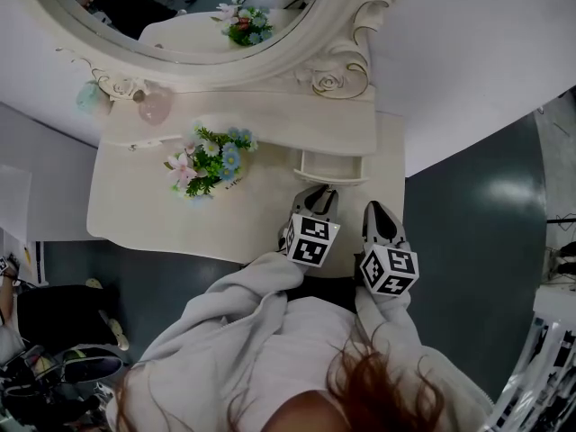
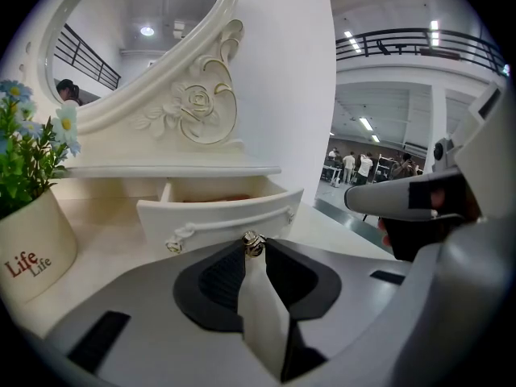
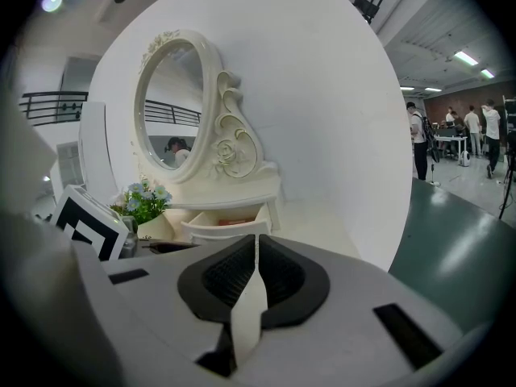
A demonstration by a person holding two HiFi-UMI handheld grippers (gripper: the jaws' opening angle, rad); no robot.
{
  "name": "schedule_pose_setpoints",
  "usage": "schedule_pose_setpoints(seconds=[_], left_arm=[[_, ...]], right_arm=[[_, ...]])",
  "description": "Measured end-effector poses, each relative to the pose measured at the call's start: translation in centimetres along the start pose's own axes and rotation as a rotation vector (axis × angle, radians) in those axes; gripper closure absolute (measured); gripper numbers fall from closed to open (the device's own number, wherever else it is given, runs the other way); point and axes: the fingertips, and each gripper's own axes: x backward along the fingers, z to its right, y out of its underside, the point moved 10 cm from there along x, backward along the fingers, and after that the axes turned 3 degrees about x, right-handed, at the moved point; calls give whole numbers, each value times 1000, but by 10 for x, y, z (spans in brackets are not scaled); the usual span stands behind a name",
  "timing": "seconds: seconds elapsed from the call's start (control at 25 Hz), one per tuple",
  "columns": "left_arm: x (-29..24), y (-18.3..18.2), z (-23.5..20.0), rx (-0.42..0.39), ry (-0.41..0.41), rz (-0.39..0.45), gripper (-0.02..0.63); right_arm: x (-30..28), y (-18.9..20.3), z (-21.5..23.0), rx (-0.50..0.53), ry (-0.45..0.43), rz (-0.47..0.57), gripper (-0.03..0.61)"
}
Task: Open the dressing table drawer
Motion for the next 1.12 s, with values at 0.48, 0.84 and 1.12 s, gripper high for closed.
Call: schedule_pose_setpoints(seconds=[0.48, 0.84, 1.12], left_arm=[[11, 10, 9, -7, 6, -3, 525], [20, 13, 14, -9, 16, -9, 523], [18, 16, 6, -3, 124, -107, 491]], right_arm=[[9, 6, 4, -14, -9, 12, 538], [6, 7, -1, -14, -49, 7, 538], [5, 7, -3, -21, -47, 7, 538]])
